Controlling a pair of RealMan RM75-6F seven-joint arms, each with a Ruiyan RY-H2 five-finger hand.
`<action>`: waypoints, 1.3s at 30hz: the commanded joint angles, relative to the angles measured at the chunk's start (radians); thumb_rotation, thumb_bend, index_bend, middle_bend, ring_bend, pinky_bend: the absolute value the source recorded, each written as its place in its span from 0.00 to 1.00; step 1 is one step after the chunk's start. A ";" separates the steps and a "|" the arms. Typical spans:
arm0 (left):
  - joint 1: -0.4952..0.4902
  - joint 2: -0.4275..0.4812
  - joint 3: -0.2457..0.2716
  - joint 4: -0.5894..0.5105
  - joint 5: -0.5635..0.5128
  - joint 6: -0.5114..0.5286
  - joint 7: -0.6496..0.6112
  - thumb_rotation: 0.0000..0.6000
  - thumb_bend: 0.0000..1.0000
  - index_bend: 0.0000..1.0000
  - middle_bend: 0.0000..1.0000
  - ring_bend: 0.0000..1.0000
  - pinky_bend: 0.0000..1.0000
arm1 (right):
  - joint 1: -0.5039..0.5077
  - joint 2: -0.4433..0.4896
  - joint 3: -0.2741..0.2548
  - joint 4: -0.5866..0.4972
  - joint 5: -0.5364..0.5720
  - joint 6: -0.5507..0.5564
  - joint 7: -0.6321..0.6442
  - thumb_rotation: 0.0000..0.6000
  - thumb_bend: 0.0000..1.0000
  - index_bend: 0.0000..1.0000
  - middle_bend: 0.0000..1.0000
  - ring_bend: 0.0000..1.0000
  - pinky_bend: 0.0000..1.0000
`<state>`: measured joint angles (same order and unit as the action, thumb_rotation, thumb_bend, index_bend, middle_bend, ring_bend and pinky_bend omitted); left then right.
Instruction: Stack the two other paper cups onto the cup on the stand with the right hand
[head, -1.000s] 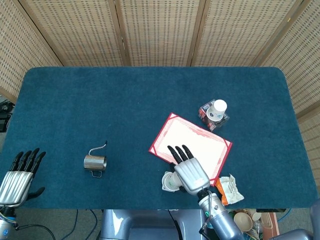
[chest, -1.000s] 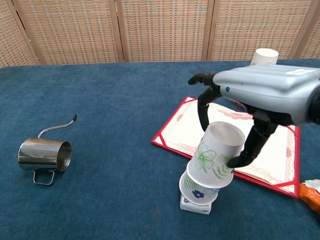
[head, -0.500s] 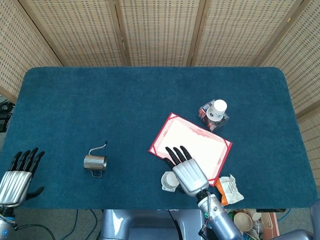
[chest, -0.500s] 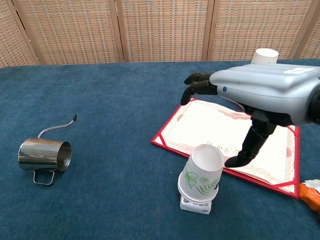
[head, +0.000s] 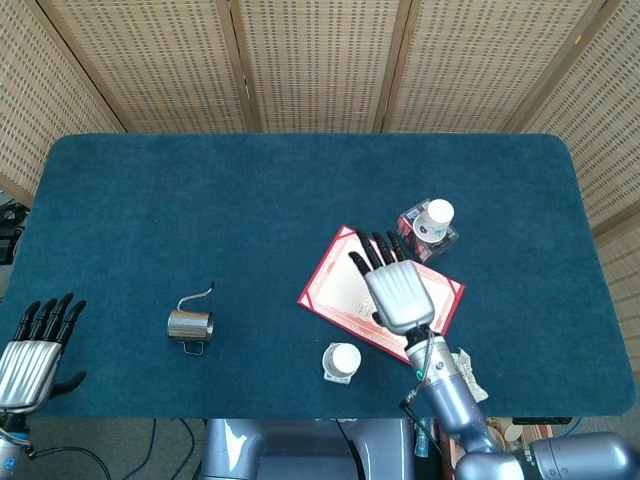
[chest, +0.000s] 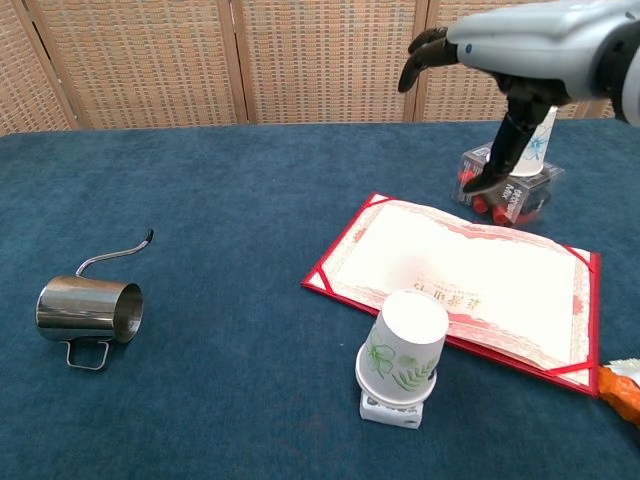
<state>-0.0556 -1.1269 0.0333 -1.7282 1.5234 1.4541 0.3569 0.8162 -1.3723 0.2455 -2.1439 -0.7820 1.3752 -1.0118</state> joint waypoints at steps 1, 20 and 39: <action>-0.001 -0.004 -0.003 0.003 -0.005 -0.001 0.007 1.00 0.18 0.00 0.00 0.00 0.00 | 0.032 0.035 0.046 0.092 0.048 -0.060 0.056 1.00 0.10 0.19 0.00 0.00 0.00; -0.008 -0.034 -0.024 0.031 -0.041 -0.005 0.031 1.00 0.19 0.00 0.00 0.00 0.00 | 0.107 0.046 0.084 0.537 0.195 -0.303 0.230 1.00 0.10 0.23 0.00 0.00 0.00; -0.014 -0.046 -0.028 0.036 -0.063 -0.014 0.060 1.00 0.18 0.00 0.00 0.00 0.00 | 0.186 0.029 0.053 0.775 0.339 -0.452 0.230 1.00 0.10 0.29 0.00 0.00 0.00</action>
<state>-0.0691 -1.1723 0.0059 -1.6925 1.4607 1.4406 0.4166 0.9966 -1.3409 0.3020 -1.3750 -0.4494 0.9291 -0.7791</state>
